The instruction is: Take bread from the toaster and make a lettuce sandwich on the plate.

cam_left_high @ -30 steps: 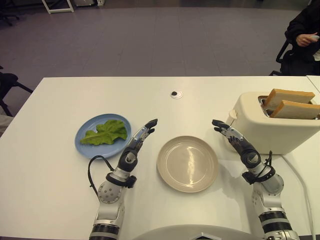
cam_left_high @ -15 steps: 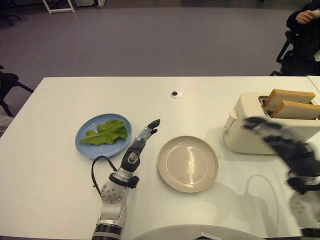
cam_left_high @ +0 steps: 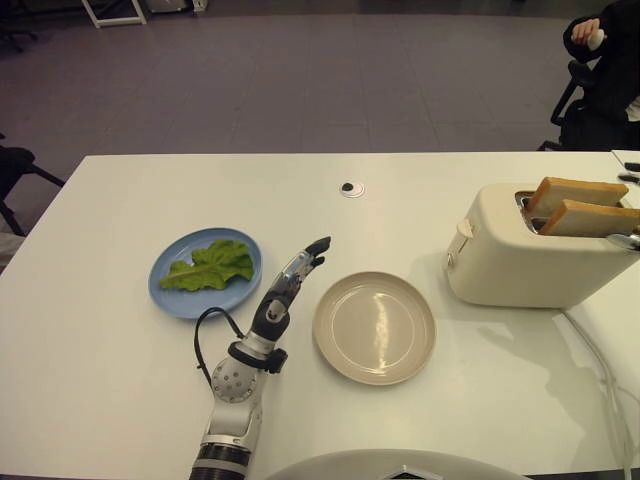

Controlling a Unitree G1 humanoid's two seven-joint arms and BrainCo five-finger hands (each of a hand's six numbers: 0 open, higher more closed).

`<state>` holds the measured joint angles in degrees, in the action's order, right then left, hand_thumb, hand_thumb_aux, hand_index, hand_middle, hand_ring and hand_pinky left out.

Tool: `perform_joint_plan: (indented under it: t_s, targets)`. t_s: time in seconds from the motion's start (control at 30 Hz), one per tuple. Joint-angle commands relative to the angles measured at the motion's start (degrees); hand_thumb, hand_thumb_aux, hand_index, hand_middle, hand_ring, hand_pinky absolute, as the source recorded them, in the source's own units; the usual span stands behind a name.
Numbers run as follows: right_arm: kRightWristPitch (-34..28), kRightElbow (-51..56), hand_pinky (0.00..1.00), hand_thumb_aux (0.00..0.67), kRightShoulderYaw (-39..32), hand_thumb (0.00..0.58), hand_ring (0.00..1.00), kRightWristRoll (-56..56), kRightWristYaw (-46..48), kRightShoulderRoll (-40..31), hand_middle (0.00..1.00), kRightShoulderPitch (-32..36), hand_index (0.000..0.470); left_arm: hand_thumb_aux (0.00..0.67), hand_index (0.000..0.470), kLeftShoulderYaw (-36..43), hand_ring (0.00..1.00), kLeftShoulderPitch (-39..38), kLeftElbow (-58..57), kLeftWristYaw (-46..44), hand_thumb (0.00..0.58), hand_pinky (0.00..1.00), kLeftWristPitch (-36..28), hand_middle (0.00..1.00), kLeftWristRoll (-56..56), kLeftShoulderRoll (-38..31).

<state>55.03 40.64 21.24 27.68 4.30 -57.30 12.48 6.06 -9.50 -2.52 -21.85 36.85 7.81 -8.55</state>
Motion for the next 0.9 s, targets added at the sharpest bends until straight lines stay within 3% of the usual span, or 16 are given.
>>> perform_joint_plan:
  t_s: [0.03,0.27,0.3,0.33,0.43,0.67,0.8,0.9]
  targets:
    - [1.3,3.4,0.0,0.423,-4.1,0.501,0.0,3.0,-5.0,-2.6,0.0,2.2,0.297,0.0,0.0,0.3,0.0,-0.2,0.0,-0.4,0.0,0.0,-1.0,0.0,-0.3,-0.4]
    - [2.2,3.3,0.0,0.502,-8.4,0.543,0.0,2.2,-8.3,-3.4,0.0,2.1,0.352,0.0,0.0,0.1,0.0,-0.7,0.6,-0.8,0.0,0.0,-1.5,0.0,0.3,-0.7]
    - [2.3,3.1,0.0,0.554,-8.7,0.563,0.0,1.7,-8.4,-3.3,0.0,2.1,0.389,0.0,0.0,0.1,0.0,-0.7,0.6,-0.9,0.0,0.0,-1.6,0.0,0.3,-0.7]
    - [2.5,3.1,0.0,0.67,-9.1,0.58,0.0,0.7,-8.0,-3.0,0.0,2.2,0.47,0.0,0.0,0.1,0.0,-0.7,0.7,-0.9,0.0,0.0,-1.6,0.0,0.3,-0.7]
    - [3.1,3.0,0.0,0.67,-9.5,0.58,0.0,-5.3,-5.2,-2.0,0.0,2.8,0.47,0.0,0.0,0.0,0.0,-0.6,0.6,-0.9,0.0,0.0,-1.8,0.0,0.3,-0.8]
    - [-0.4,2.4,0.0,0.67,-3.8,0.58,0.0,-32.7,9.7,-2.5,0.0,6.5,0.47,0.0,0.0,-0.1,0.0,-0.4,0.4,-1.0,0.0,0.0,-2.0,0.0,0.2,-0.8]
    - [-5.3,-2.5,0.0,0.67,-1.0,0.58,0.0,-47.1,22.1,-1.7,0.0,6.5,0.47,0.0,0.0,-0.1,0.0,-0.4,0.4,-1.0,0.0,0.0,-2.3,0.0,0.2,-0.8]
    - [-10.1,-12.1,0.0,0.67,-0.5,0.58,0.0,-54.1,28.2,-0.2,0.0,4.0,0.47,0.0,0.0,-0.3,0.0,-0.3,0.3,-1.1,0.0,0.0,-2.4,0.0,0.3,-0.9]
